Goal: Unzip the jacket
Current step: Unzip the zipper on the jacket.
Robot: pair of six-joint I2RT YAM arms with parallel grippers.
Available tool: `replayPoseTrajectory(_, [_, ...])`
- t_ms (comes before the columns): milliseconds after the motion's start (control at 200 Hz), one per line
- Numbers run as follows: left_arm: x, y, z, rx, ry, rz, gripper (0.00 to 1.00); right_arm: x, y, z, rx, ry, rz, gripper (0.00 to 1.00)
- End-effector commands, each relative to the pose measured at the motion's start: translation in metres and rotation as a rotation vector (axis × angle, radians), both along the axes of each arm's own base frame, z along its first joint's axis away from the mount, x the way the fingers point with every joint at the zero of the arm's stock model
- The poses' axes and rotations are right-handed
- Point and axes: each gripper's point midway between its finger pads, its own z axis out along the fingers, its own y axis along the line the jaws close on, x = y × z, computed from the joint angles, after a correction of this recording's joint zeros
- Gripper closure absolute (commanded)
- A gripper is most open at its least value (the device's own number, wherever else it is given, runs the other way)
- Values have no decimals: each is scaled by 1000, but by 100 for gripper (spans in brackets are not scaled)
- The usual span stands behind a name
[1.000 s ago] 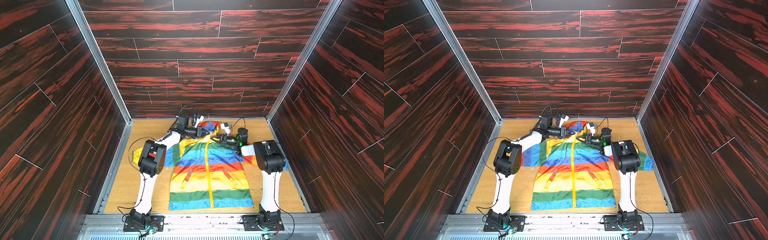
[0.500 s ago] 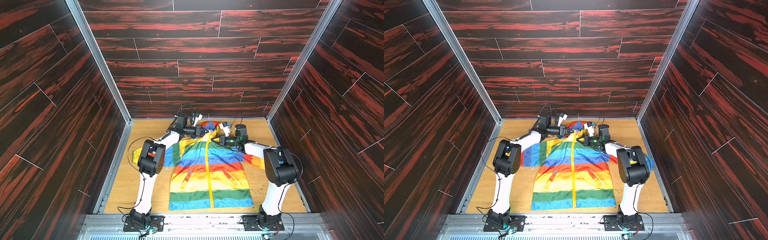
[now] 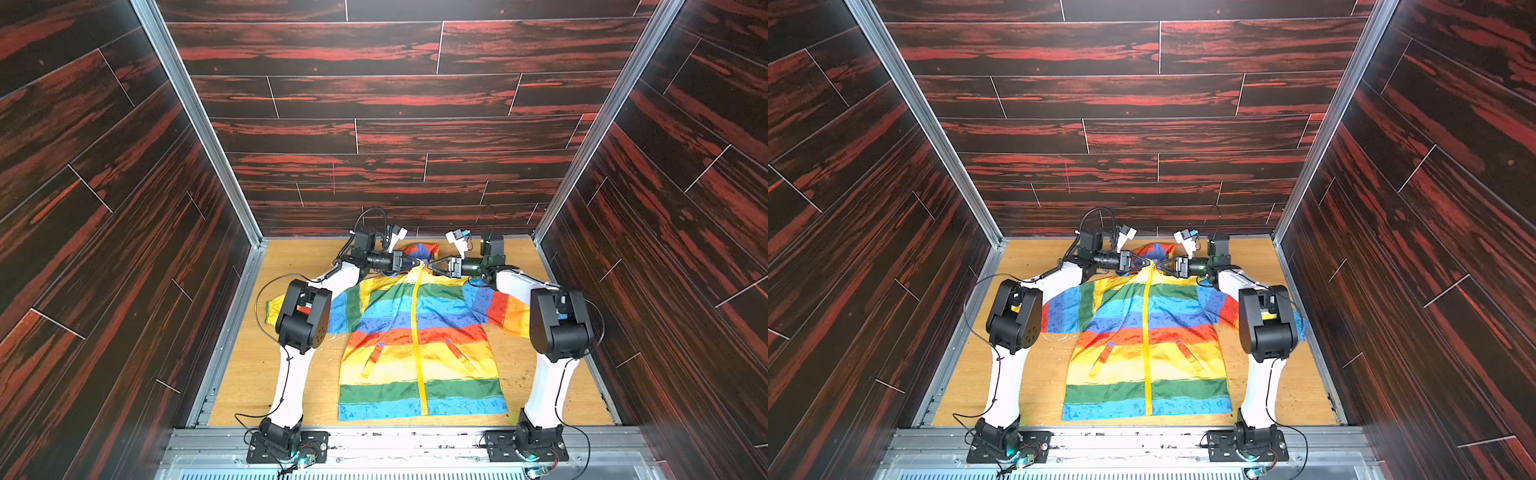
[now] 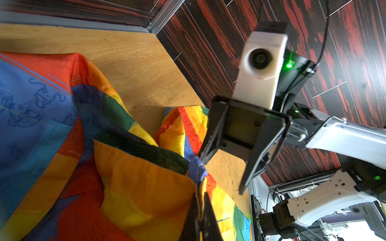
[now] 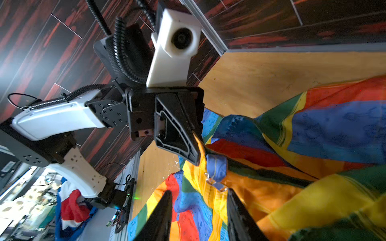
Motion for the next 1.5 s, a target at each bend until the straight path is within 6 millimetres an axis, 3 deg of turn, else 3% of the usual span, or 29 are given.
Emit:
replayPoseTrajectory(0, [-10,-1,45,-45,-93,-30,100,-5,5,-21,11,69,52,57])
replayPoseTrajectory(486, [-13,-4,44,-37,-92,-40,100,-5,26,-26,50,102,120,57])
replayPoseTrajectory(782, [-15,-7,42,-33,-87,-48,100,-6,28,-27,61,107,130,60])
replayPoseTrajectory(1493, [-13,-5,41,-27,-86,-39,100,3,25,-34,19,109,67,91])
